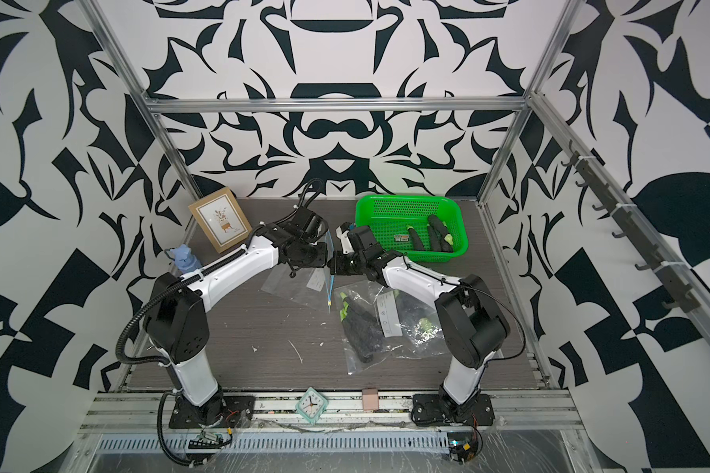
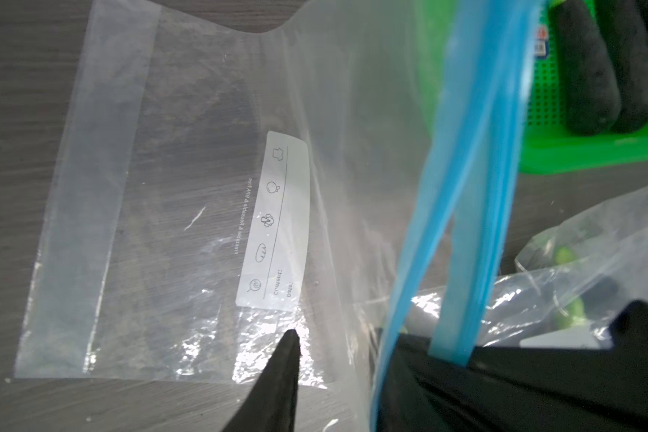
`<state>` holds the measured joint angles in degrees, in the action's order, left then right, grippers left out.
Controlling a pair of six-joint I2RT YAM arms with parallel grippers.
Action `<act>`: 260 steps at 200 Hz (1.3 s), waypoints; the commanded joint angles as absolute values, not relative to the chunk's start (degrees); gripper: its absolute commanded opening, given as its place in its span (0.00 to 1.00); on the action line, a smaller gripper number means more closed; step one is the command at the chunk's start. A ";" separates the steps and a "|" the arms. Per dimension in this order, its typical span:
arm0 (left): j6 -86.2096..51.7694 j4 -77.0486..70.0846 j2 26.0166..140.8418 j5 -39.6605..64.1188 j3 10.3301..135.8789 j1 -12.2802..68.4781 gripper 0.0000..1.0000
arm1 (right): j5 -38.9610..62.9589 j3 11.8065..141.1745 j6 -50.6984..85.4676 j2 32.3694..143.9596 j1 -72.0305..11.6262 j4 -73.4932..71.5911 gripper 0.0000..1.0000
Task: Place the eggplant in a zip-top bag and seal the zipper
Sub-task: Open the zipper of the food storage bag at the center of the board.
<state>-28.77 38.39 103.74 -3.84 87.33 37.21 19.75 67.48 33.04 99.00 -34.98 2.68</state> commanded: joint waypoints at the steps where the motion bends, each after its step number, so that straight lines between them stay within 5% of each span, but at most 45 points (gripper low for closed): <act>1: -29.62 38.97 100.93 -4.95 85.40 37.76 0.27 | 17.64 68.42 31.80 95.20 -35.11 2.65 0.00; 118: -33.52 40.48 94.86 -11.98 83.08 39.17 0.00 | 19.14 71.19 28.85 95.93 -31.70 9.55 0.00; 201: -32.46 50.09 92.75 -18.07 86.12 39.92 0.00 | 22.13 71.48 28.38 96.94 -31.77 9.03 0.00; 260: -31.69 47.80 95.33 -15.30 88.26 39.90 0.00 | 28.43 72.66 26.34 91.07 -31.83 13.94 0.29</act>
<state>-32.47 46.89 93.95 -15.49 85.80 39.79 23.35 69.60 28.34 96.36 -31.77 10.59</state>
